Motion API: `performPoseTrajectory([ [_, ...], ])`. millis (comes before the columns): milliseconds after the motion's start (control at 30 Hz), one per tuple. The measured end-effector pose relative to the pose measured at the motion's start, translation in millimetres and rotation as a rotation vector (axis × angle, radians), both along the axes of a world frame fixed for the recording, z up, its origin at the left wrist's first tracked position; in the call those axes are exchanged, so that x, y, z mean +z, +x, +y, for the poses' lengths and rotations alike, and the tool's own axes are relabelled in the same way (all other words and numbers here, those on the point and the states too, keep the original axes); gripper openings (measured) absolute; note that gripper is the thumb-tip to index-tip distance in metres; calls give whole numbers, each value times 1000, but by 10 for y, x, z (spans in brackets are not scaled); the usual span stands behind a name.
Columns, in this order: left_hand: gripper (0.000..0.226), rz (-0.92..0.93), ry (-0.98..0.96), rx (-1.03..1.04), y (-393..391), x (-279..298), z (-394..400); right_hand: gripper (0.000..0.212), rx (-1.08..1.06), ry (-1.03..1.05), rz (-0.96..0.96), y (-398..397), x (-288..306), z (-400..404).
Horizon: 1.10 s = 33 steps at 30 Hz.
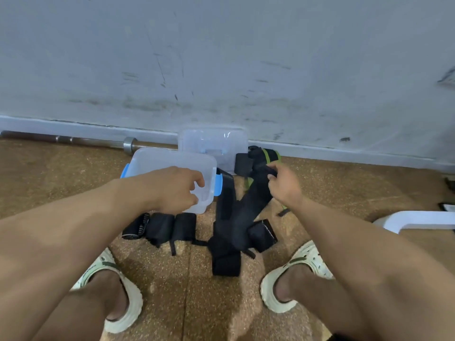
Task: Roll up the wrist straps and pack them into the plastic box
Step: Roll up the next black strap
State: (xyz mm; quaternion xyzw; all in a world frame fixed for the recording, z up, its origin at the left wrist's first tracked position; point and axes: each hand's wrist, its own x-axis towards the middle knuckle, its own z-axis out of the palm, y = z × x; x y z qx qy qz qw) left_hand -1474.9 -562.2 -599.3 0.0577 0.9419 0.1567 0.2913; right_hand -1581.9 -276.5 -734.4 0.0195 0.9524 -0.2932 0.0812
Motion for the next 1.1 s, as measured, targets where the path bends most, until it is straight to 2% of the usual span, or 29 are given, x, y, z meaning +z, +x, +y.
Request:
performPoseTrajectory([
  [100,39,14,98,21,79,109,96,27,166,66,25,-108,634,107],
  [200,32,-38,276,95,152,239,237,21,328,91,54,-70,1331,26],
  [267,29,-50,437,222,186,333,339,20,403,61,76,63,1746,-47],
  [333,34,-58,655,442,194,416,430,21,454,-1,133,281,2081,-120],
  [400,54,-124,846,690,186,501,480,23,502,-87,204,532,2304,-194],
  [467,69,-251,965,834,181,543,488,24,564,-158,252,789,2391,-266],
  [533,64,-367,1102,877,200,575,506,26,665,-173,281,987,2357,-344],
  [600,40,-333,1214,906,192,574,530,27,782,-152,214,1102,2279,-422],
  [667,26,-208,1172,939,172,522,538,26,866,-147,0,1122,2224,-476],
  [733,22,-120,1058,853,173,470,532,21,836,-208,-138,1058,2166,-468],
  [833,16,-22,938,681,209,420,510,15,614,-240,15,848,2034,-374],
  [900,21,45,916,645,221,438,499,23,440,-263,54,714,1957,-300],
  [1000,31,84,894,587,210,433,468,44,382,-345,-164,591,1910,-232],
  [1100,30,105,868,513,228,421,462,46,470,-365,-320,596,1892,-246],
])
